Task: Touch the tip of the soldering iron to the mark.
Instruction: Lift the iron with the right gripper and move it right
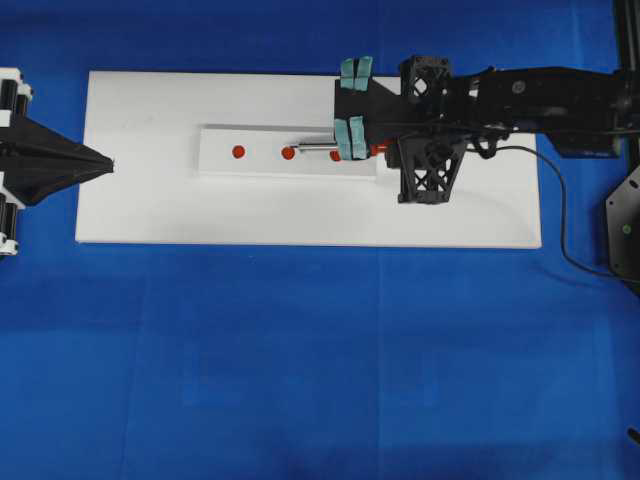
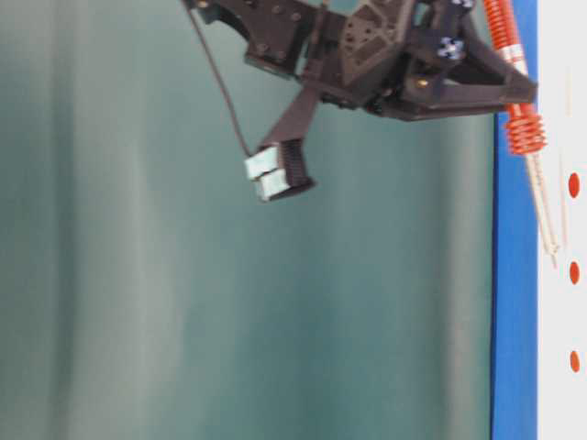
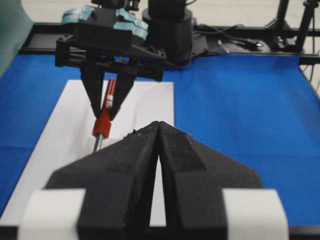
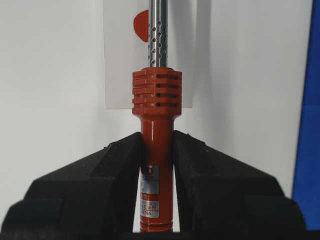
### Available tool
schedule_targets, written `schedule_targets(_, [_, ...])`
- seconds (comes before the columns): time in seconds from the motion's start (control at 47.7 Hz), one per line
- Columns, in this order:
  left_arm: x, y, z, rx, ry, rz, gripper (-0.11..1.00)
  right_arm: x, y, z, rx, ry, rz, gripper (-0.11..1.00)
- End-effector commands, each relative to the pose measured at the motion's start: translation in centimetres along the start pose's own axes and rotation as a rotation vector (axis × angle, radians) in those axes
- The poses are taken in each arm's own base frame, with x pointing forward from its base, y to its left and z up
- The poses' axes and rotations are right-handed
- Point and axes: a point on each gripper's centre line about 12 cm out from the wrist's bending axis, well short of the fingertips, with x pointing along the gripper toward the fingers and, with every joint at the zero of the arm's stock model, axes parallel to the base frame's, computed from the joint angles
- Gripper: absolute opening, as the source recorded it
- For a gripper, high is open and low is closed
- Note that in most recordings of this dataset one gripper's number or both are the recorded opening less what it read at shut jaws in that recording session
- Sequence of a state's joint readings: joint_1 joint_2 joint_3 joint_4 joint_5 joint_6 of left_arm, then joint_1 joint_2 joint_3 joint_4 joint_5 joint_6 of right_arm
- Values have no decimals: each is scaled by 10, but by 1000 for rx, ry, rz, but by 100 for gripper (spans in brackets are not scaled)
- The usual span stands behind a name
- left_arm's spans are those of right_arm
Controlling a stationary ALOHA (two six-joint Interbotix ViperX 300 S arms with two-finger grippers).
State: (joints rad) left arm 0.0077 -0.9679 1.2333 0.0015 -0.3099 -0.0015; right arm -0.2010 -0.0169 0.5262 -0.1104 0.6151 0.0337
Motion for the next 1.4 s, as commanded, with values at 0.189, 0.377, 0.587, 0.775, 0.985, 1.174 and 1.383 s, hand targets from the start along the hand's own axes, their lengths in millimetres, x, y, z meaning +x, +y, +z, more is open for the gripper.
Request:
schedule_targets(0.189, [1,1,5,2,-15,3,0,-60,-7,23,6,-104,-25,6])
schedule_targets(0.377, [1,1,4,2,-14,3,0,-74,-10,23,-3,-121,-40,6])
schedule_targets(0.587, [1,1,4,2,-15,3,0,-74,-10,23,-3,-121,-40,6])
schedule_targets(0.775, [1,1,4,3,-14,3,0,-73,-10,21,-2,-116,-38,6])
schedule_targets(0.985, [1,1,4,-3,-14,3,0,-79,-10,2,5,-90,-39,6])
schedule_targets(1.174, [2,1,3,-4,-11,3,0,-86,-10,-19,7,-72,-42,6])
schedule_targets(1.383, [2,0,2,-6,-8,1,0,-93,-9,-38,9,-38,-44,6])
